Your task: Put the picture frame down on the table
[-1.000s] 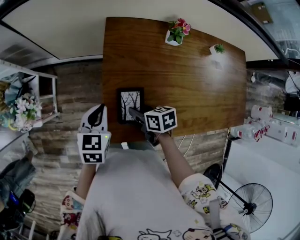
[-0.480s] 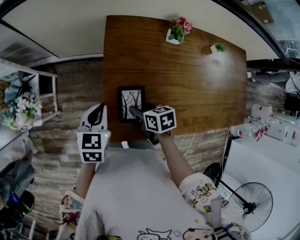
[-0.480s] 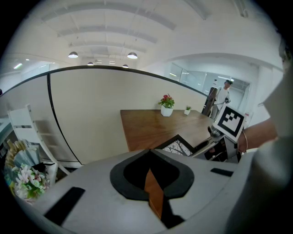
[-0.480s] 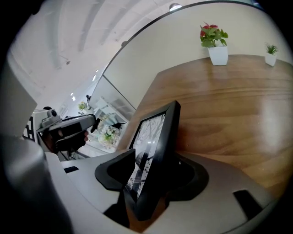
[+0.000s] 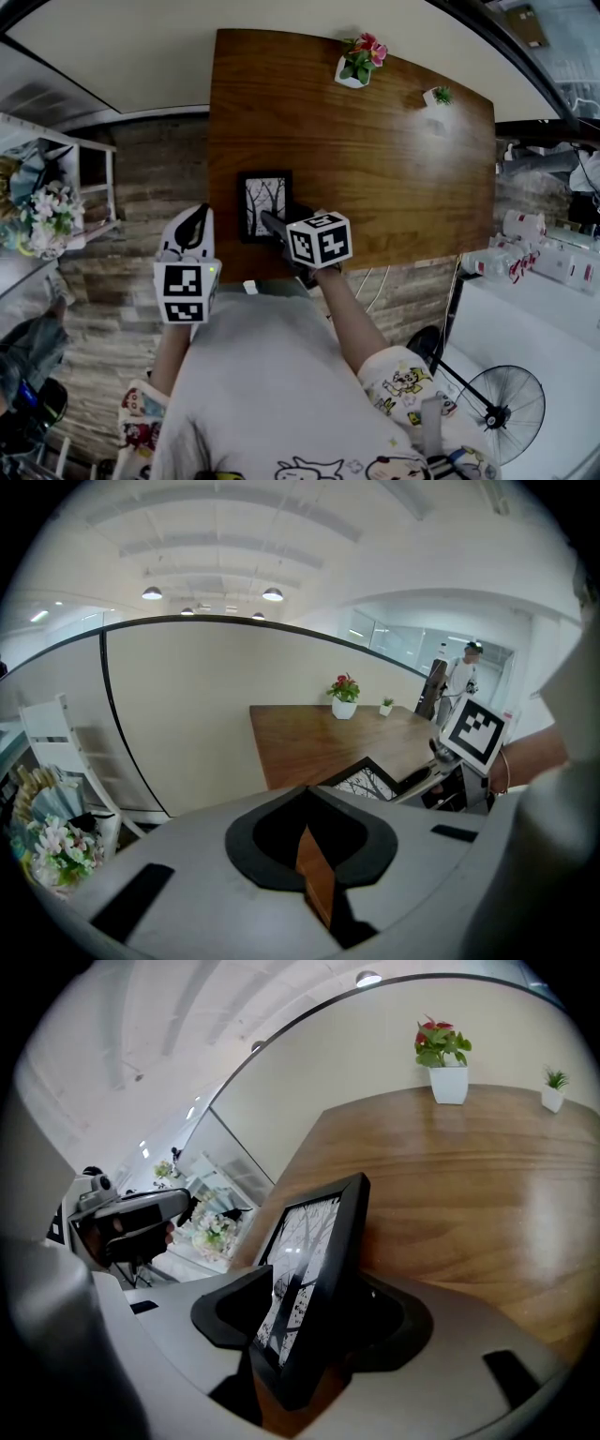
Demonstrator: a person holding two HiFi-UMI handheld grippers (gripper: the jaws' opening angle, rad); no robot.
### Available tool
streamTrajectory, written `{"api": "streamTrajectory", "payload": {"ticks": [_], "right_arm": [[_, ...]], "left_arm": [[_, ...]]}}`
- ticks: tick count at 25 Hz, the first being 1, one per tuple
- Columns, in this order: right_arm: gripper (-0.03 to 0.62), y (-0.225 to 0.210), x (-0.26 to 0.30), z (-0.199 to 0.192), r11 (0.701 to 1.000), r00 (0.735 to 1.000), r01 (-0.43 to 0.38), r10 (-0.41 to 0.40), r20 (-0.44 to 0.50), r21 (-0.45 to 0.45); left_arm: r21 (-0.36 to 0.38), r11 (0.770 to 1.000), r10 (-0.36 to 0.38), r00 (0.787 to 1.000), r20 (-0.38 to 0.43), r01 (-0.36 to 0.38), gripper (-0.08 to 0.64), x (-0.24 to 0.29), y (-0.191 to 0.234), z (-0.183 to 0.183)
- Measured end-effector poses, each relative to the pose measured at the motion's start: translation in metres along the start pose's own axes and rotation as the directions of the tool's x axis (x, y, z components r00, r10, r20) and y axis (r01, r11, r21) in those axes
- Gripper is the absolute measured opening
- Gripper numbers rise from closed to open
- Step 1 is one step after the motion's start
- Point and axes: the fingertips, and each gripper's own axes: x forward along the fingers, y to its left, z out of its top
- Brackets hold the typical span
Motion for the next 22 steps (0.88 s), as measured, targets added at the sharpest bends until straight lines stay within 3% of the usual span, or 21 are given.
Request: {"api": "streamTrajectory", "payload": {"ticks": [22], "right_arm": [[0.249, -0.014, -0.009, 0.000, 0.998, 0.998, 0.066, -0.066, 0.019, 0.010]], "left_arm": [[-0.001, 1.000, -0.002, 1.000, 0.004, 0.002, 0.003, -0.001, -0.001, 0.001]]}}
